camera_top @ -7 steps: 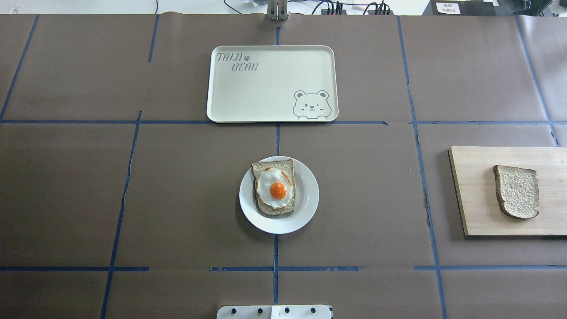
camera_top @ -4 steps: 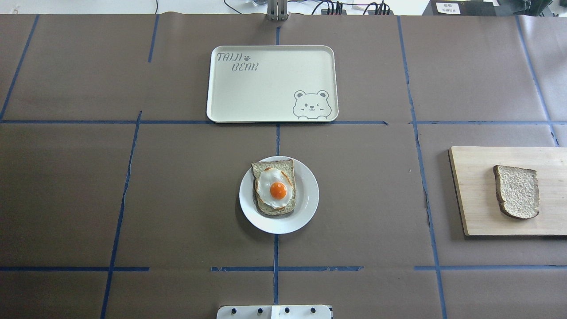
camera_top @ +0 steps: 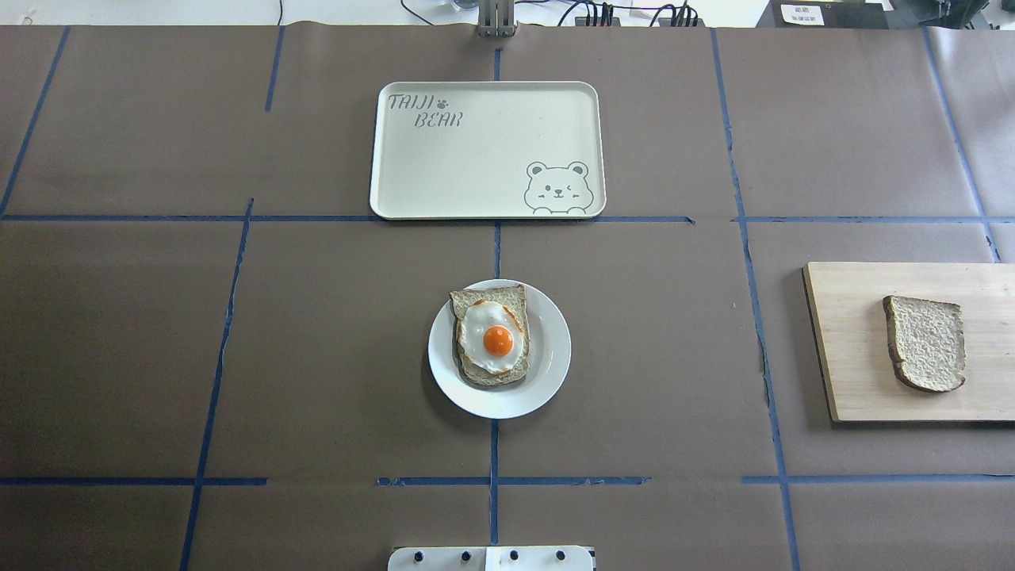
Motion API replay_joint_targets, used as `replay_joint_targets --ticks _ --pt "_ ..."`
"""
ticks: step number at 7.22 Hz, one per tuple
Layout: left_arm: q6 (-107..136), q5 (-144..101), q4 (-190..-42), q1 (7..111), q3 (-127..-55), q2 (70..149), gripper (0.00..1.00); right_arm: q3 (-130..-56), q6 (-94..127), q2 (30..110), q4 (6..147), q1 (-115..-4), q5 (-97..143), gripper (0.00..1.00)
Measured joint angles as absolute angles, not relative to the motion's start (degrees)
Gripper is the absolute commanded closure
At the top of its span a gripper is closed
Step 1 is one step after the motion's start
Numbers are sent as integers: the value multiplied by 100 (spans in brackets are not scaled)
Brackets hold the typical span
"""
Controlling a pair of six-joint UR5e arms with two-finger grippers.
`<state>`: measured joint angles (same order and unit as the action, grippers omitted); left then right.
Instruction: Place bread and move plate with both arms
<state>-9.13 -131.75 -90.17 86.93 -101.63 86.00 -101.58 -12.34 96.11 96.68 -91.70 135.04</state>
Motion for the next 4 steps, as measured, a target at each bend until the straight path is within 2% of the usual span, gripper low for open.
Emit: replay_joint_targets --ticks 3,4 --pt "-913 -13221 -9166 8692 -10101 8820 0 -10384 -381 9626 9490 -9075 14705 0" --pt "-913 -13225 -9235 8692 -10094 8825 0 -10411 127 9745 9034 -8931 14881 4"
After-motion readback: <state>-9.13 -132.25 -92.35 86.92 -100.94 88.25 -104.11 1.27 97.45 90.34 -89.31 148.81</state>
